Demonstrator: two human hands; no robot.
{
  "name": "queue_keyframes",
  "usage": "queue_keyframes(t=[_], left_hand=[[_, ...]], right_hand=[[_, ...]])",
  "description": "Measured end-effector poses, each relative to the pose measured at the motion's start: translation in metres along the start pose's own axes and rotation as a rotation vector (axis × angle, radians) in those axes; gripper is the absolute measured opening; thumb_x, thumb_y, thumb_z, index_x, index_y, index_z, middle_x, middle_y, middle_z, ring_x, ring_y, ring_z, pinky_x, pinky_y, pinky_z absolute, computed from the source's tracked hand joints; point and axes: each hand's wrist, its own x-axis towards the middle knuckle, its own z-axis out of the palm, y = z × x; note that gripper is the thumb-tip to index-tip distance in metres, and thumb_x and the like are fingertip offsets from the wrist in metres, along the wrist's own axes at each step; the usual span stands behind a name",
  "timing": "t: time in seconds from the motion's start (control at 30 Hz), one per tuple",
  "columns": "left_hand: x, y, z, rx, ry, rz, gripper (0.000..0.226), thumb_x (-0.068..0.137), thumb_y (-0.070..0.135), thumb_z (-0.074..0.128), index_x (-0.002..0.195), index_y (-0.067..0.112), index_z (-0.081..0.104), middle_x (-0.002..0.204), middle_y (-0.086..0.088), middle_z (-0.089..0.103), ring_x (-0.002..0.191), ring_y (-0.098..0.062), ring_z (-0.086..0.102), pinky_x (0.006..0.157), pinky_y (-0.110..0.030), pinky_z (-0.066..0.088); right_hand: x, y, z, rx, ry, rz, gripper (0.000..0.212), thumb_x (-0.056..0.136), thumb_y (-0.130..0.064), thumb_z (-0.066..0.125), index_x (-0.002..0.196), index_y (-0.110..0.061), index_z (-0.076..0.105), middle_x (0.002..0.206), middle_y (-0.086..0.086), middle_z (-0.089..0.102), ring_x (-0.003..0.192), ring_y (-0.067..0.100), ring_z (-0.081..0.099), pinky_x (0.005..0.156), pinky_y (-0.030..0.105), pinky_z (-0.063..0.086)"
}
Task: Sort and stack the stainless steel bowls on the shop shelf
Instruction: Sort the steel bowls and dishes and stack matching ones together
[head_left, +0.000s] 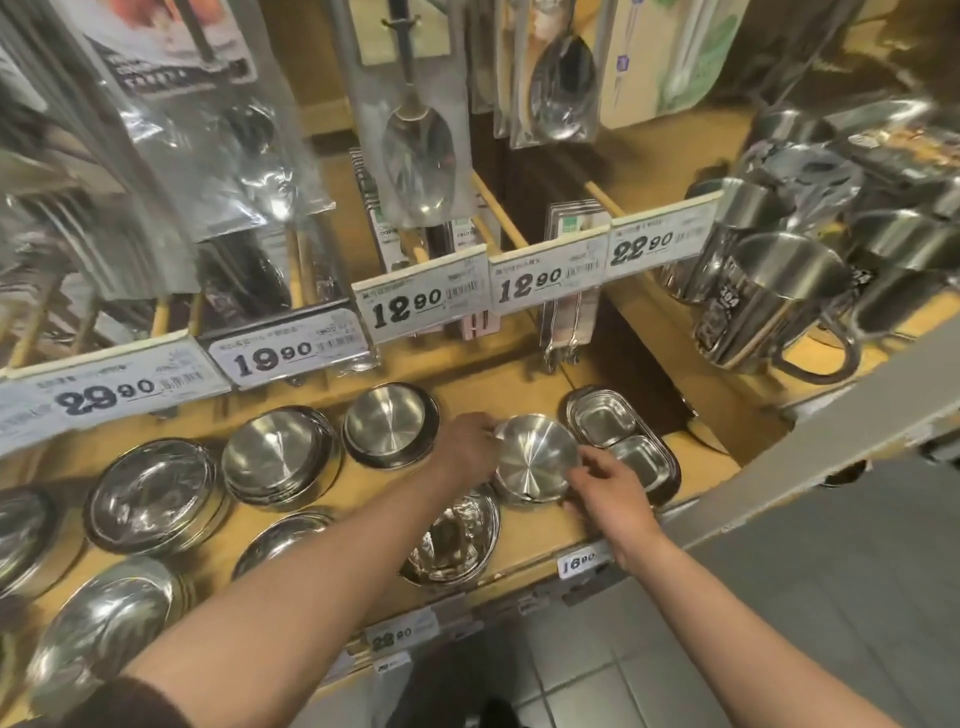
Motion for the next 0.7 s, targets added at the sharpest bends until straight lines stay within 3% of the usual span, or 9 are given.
queue_keyframes(t=[0.1, 0.2, 0.4, 0.47, 0.6, 0.7], left_hand=[[0.008, -0.01, 0.005, 0.151, 0.049, 0.056, 0.022, 0.095, 0.019, 0.057, 0.105, 0.007, 0.074, 0.096, -0.011, 0.072, 0.088, -0.028, 0.067, 0.07, -0.024, 0.044], [0.014, -0.013, 0.006, 0.265, 0.08, 0.092, 0.027, 0.099, 0.024, 0.055, 0.11, 0.009, 0.074, 0.109, -0.011, 0.074, 0.097, -0.028, 0.065, 0.073, -0.025, 0.04], [0.018, -0.01, 0.008, 0.334, -0.004, 0.053, 0.031, 0.1, 0.024, 0.05, 0.123, 0.006, 0.06, 0.122, -0.014, 0.066, 0.108, -0.03, 0.062, 0.074, -0.029, 0.042], [0.016, -0.007, 0.009, 0.375, -0.046, 0.068, 0.033, 0.101, 0.025, 0.047, 0.127, 0.006, 0.057, 0.125, -0.014, 0.065, 0.109, -0.031, 0.062, 0.074, -0.029, 0.042], [0.008, 0.003, 0.012, 0.488, -0.098, 0.102, 0.033, 0.101, 0.026, 0.047, 0.116, 0.001, 0.061, 0.12, -0.017, 0.067, 0.108, -0.033, 0.063, 0.073, -0.028, 0.039], [0.001, 0.014, 0.013, 0.506, -0.146, 0.096, 0.026, 0.097, 0.023, 0.051, 0.097, 0.0, 0.063, 0.105, -0.017, 0.067, 0.101, -0.034, 0.061, 0.073, -0.028, 0.038]], right_hand=[[0.005, 0.001, 0.002, -0.104, 0.037, -0.081, 0.043, 0.094, -0.018, 0.066, 0.136, -0.028, 0.064, 0.104, -0.004, 0.076, 0.074, 0.0, 0.069, 0.054, 0.009, 0.048], [0.008, 0.0, 0.004, -0.167, 0.047, -0.123, 0.046, 0.093, -0.02, 0.065, 0.138, -0.032, 0.062, 0.115, -0.013, 0.072, 0.089, -0.002, 0.065, 0.062, 0.008, 0.045], [0.015, -0.004, 0.001, -0.345, 0.07, -0.175, 0.04, 0.095, -0.017, 0.061, 0.134, -0.026, 0.065, 0.105, -0.014, 0.071, 0.086, -0.001, 0.062, 0.062, 0.007, 0.04], [0.019, -0.006, -0.002, -0.381, 0.089, -0.167, 0.034, 0.095, -0.015, 0.061, 0.127, -0.024, 0.069, 0.101, -0.012, 0.071, 0.083, 0.0, 0.062, 0.062, 0.01, 0.042], [0.021, -0.006, -0.008, -0.4, 0.133, -0.148, 0.02, 0.092, -0.013, 0.062, 0.103, -0.021, 0.076, 0.094, -0.005, 0.074, 0.094, 0.017, 0.067, 0.079, 0.026, 0.044], [0.02, -0.004, -0.012, -0.441, 0.145, -0.153, 0.023, 0.094, -0.018, 0.061, 0.078, -0.03, 0.072, 0.077, -0.019, 0.069, 0.076, -0.002, 0.06, 0.061, 0.014, 0.04]])
